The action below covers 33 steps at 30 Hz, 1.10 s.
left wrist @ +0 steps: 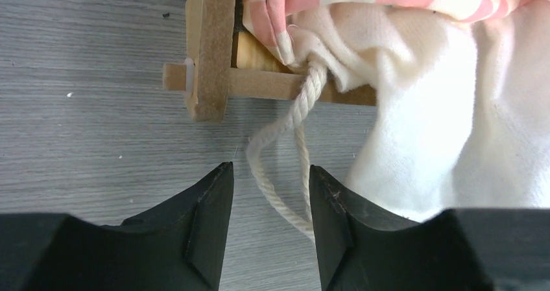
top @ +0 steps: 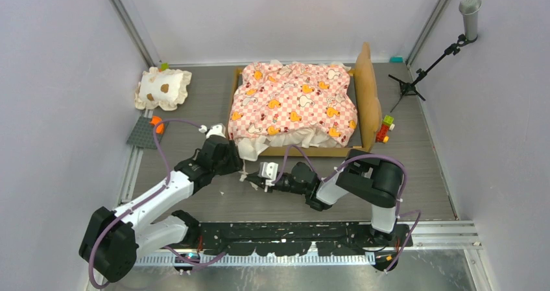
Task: Set up the pet bed
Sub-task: Tie the ropes to the bed frame.
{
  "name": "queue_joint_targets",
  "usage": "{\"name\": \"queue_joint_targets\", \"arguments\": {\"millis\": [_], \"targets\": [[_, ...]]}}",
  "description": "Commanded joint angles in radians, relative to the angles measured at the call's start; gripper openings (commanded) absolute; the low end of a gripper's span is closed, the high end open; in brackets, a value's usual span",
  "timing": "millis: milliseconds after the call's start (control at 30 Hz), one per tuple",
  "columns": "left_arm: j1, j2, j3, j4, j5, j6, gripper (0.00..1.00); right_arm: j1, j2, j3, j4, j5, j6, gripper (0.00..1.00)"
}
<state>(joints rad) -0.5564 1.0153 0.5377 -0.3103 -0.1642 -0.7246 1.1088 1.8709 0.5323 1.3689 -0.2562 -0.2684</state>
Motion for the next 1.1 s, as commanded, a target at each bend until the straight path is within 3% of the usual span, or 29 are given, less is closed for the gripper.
{"name": "queue_joint_targets", "arguments": {"millis": [0, 533, 733, 900, 1067], "targets": [[0.009, 0.019, -0.006, 0.082, -0.014, 0.014, 0.46, -0.005, -0.055, -0.003, 0.07, -0.018, 0.018, 0.01], [0.027, 0.058, -0.014, 0.113, -0.005, 0.035, 0.02, -0.006, -0.053, -0.014, 0.069, 0.015, 0.044, 0.01], [0.027, 0.028, -0.019, 0.09, -0.005, 0.053, 0.0, -0.004, -0.048, -0.007, 0.069, 0.078, 0.116, 0.01], [0.027, -0.028, -0.031, 0.067, 0.005, 0.065, 0.0, -0.005, -0.041, 0.023, 0.064, 0.216, 0.263, 0.01], [0.027, -0.054, -0.048, 0.074, 0.025, 0.069, 0.0, -0.004, -0.05, 0.083, -0.055, 0.239, 0.326, 0.01]]}}
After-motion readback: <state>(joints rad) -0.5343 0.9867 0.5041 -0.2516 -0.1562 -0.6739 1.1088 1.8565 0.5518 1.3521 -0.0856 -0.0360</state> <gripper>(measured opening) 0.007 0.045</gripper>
